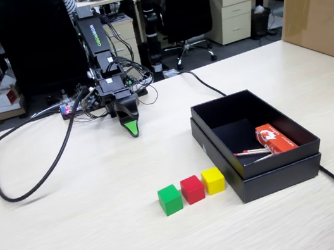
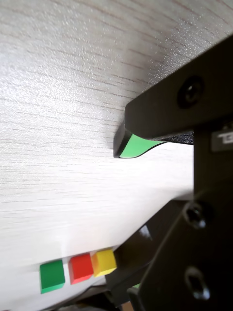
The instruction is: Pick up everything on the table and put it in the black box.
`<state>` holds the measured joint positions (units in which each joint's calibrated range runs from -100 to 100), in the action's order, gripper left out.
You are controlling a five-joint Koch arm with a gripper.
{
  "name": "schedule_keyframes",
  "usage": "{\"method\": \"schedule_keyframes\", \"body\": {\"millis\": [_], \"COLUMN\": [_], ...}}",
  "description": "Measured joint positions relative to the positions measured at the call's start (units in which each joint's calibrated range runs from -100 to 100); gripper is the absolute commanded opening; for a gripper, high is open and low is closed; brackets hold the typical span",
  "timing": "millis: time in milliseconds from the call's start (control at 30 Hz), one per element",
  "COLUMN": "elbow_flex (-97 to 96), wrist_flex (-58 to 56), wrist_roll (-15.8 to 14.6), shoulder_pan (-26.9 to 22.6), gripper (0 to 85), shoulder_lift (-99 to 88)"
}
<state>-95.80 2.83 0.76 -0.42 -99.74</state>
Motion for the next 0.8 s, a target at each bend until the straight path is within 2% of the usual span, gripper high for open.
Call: {"method": "schedule_keyframes", "body": {"millis": [800], "elbow_flex": [0.64], "wrist_flex": [-0.15], "wrist_roll": [0.0], "shoulder_pan": [0.73], "gripper": [50.1], "shoulder_lift": [0.13]}}
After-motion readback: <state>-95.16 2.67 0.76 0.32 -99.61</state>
